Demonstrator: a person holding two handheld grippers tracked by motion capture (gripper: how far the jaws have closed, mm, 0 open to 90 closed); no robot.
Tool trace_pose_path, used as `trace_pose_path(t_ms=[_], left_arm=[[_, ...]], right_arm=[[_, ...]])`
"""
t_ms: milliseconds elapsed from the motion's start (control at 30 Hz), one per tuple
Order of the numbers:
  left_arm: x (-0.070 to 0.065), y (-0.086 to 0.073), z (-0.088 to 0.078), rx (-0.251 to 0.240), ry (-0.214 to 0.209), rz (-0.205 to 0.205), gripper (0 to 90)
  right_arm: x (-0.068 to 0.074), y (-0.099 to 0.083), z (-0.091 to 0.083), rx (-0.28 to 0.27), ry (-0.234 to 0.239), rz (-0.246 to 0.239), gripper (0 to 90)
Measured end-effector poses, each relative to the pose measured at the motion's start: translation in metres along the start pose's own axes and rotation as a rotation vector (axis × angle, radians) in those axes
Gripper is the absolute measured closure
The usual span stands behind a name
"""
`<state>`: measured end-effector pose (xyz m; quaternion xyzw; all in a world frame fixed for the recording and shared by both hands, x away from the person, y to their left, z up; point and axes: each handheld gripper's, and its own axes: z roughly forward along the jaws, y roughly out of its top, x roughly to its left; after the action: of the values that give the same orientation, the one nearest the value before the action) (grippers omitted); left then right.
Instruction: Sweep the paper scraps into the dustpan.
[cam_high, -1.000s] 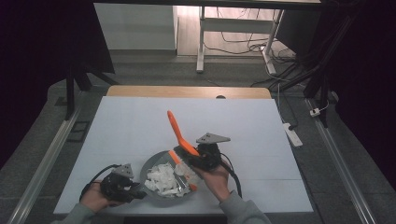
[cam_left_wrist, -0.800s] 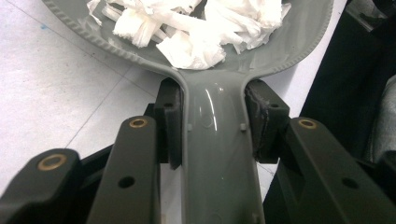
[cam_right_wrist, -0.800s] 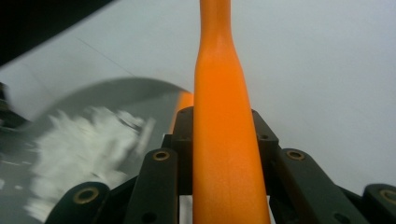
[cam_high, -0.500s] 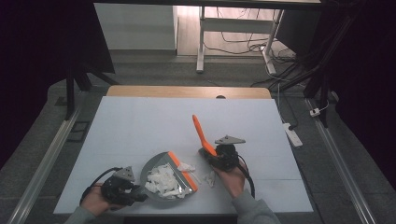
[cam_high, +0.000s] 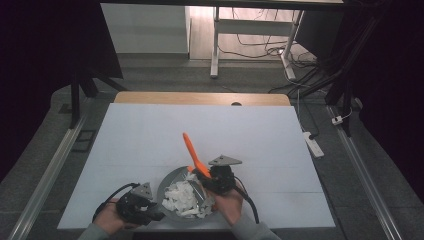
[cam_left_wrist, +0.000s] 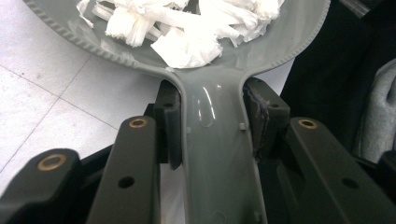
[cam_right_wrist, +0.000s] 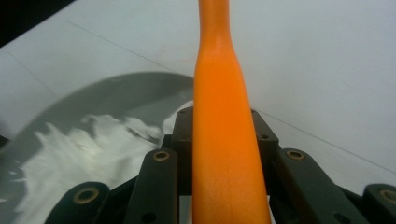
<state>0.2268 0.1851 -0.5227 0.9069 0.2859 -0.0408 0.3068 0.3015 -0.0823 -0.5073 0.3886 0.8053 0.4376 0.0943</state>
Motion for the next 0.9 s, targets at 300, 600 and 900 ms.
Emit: trace_pose_path(t_ms=[300, 600, 900], left_arm=[[0.003, -0.002, -0.001, -0.026, 0.003, -0.013, 61.6], [0.005, -0.005, 0.000, -0.065, 0.028, -0.021, 61.7], [0.008, -0.006, -0.002, -0.090, 0.052, -0.038, 61.7]], right_arm=[[0.023, 0.016, -0.005, -0.019, 0.065, -0.089, 70.4], [0.005, 0.025, -0.021, -0.010, 0.071, -0.088, 70.4], [-0.006, 0.029, -0.034, -0.028, 0.070, -0.090, 70.5]])
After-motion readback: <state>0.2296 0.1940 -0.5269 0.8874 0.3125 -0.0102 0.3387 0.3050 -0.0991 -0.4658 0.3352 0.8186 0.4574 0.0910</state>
